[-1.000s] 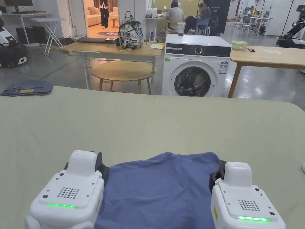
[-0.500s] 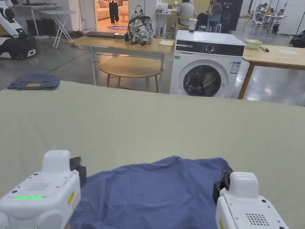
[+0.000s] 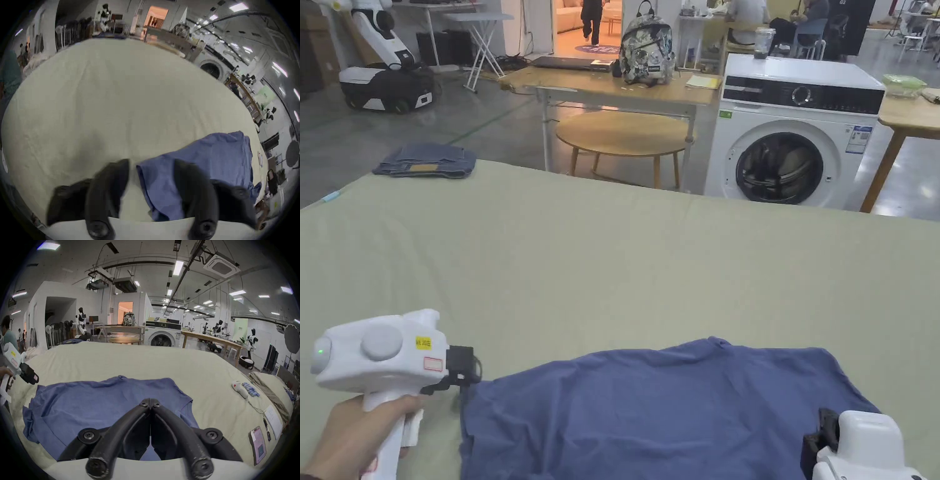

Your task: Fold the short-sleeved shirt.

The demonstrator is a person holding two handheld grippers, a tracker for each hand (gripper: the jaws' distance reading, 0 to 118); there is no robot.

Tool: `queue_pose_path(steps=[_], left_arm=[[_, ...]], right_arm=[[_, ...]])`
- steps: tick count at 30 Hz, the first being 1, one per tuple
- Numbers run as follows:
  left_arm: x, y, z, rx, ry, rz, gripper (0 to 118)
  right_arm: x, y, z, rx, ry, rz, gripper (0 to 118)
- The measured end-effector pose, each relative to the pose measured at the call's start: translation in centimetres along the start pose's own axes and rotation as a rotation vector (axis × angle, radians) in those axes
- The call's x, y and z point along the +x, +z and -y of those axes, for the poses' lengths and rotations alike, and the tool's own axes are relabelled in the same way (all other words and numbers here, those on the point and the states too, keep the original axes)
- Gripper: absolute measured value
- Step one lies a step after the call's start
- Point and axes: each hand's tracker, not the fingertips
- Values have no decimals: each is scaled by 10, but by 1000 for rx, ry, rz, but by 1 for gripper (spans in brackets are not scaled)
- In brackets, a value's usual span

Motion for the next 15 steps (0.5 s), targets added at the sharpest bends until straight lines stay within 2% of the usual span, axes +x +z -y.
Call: queue_pose_path(steps=[1, 6, 9, 12, 15], left_arm=[[3, -6, -2, -20, 4, -8, 73], [13, -33, -4, -101, 20, -109, 74], [22, -42, -1, -113, -46, -168, 70], [39, -43, 2, -87, -119, -260, 46], [52, -36, 11, -64, -195, -276, 8]], right_arm=[[0, -2, 1, -8, 2, 0, 0], [3, -6, 9, -36, 18, 7, 0], [6, -8, 11, -48, 24, 11, 0], [7, -10, 13, -59, 21, 15, 0], [8, -14, 15, -69, 13, 14, 0]])
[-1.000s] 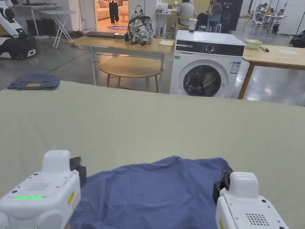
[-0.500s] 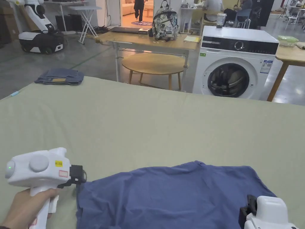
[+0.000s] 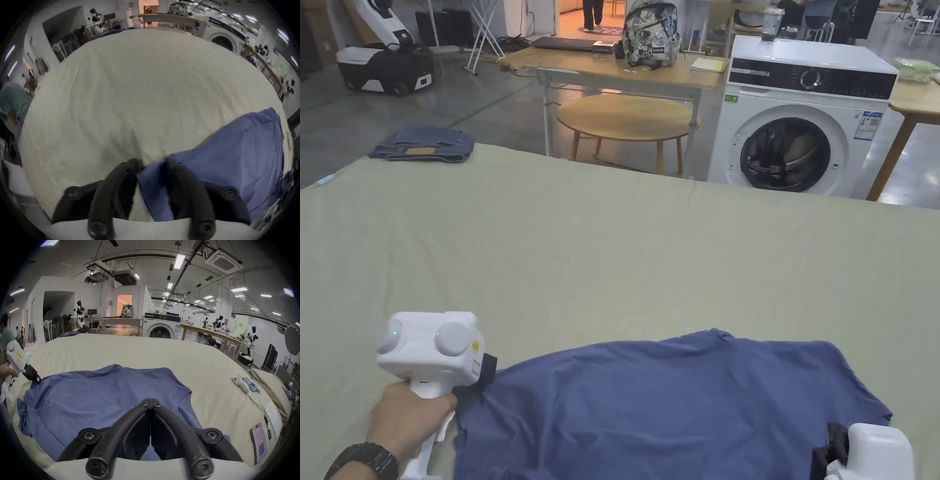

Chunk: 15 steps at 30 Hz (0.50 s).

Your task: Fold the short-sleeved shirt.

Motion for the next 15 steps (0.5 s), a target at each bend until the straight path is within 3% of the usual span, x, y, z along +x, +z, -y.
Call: queue_pose_path(steps=[1, 8, 13, 15], left_arm=[[4, 2, 1, 7, -24, 4, 0], [-9, 20, -1, 72, -50, 42, 0], [-21, 46, -11, 177, -24, 64, 0], [-21, 46, -17, 185, -28, 56, 0]], right_arm=[[0, -1, 1, -3, -4, -1, 0], [16, -16, -5, -43, -18, -13, 0], [51, -55, -34, -133, -63, -28, 0], [66, -76, -50, -159, -74, -22, 6]])
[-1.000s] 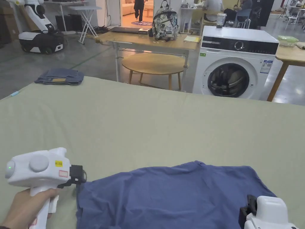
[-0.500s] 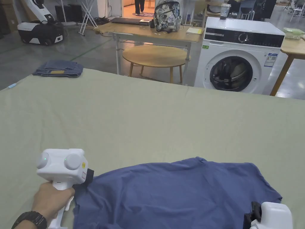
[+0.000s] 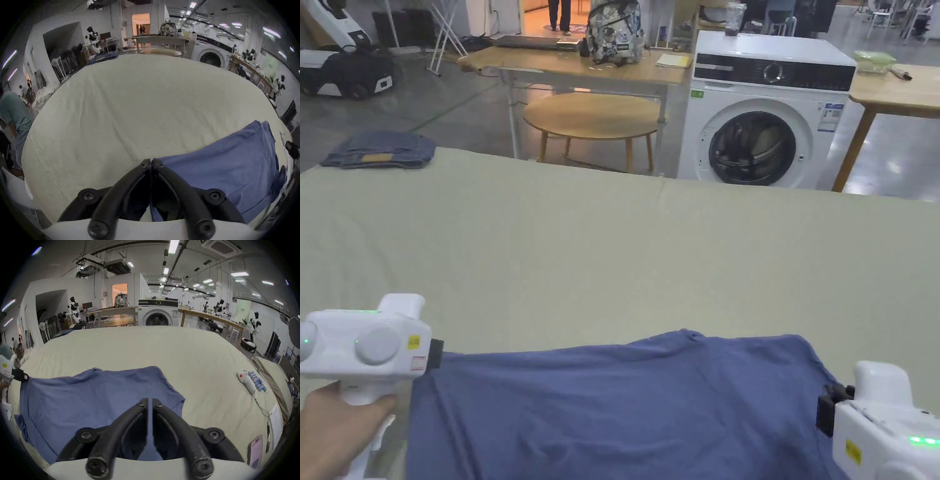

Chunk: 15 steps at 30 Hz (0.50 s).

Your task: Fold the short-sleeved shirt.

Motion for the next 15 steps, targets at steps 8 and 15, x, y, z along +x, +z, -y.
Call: queue_pose_path(steps=[8, 15], left_arm=[[6, -12, -4, 17, -23, -2, 0], [11, -19, -7, 23, -11, 1, 0]], right_arm=[[53, -111, -77, -239, 47, -21, 64], [46, -178, -92, -377, 78, -96, 68]])
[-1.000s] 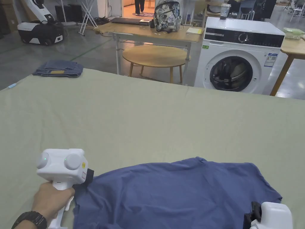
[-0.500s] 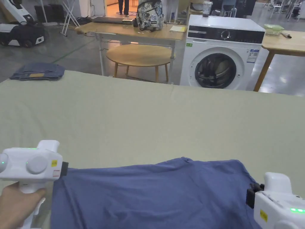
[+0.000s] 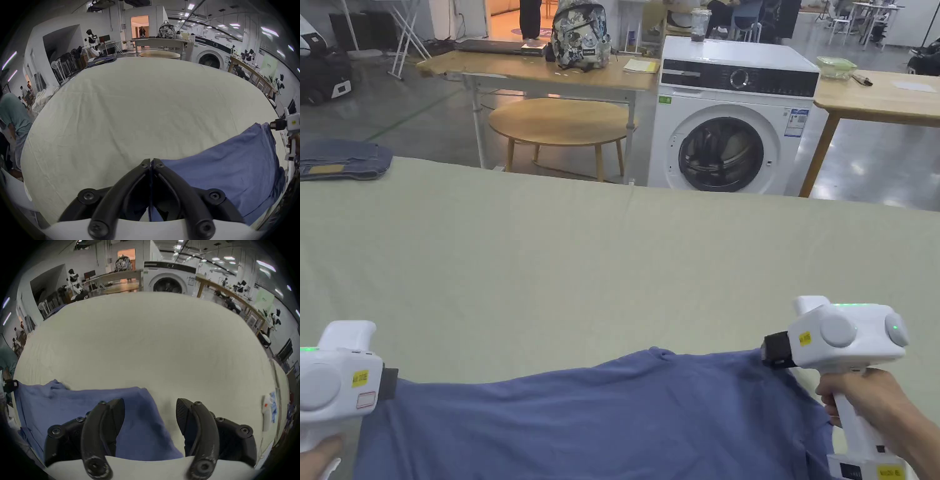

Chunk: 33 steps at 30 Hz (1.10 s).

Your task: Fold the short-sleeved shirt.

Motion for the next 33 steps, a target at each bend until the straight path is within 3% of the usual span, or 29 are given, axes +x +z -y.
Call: queue_pose_path(steps=[3, 9, 12, 13, 17, 24, 33], left_arm=[[1, -3, -3, -1, 4, 3, 0], [6, -8, -4, -6, 4, 7, 0], [7, -10, -5, -4, -2, 13, 0], [7, -10, -5, -2, -1, 16, 0], [6, 1, -6, 25, -4, 16, 0], [-6, 47, -21, 141, 39, 55, 0], [3, 137, -63, 325, 29, 109, 0]], right_arm=[[-8, -15, -4, -29, -16, -12, 68], [-29, -25, -1, -60, 11, 41, 51], [-34, -25, 2, -43, 32, 26, 1], [-33, -22, 3, -37, 26, -5, 1], [-37, 12, 10, 43, -36, 23, 1], [-22, 105, 16, 259, -13, 29, 1], [-11, 242, 32, 536, -18, 142, 1]])
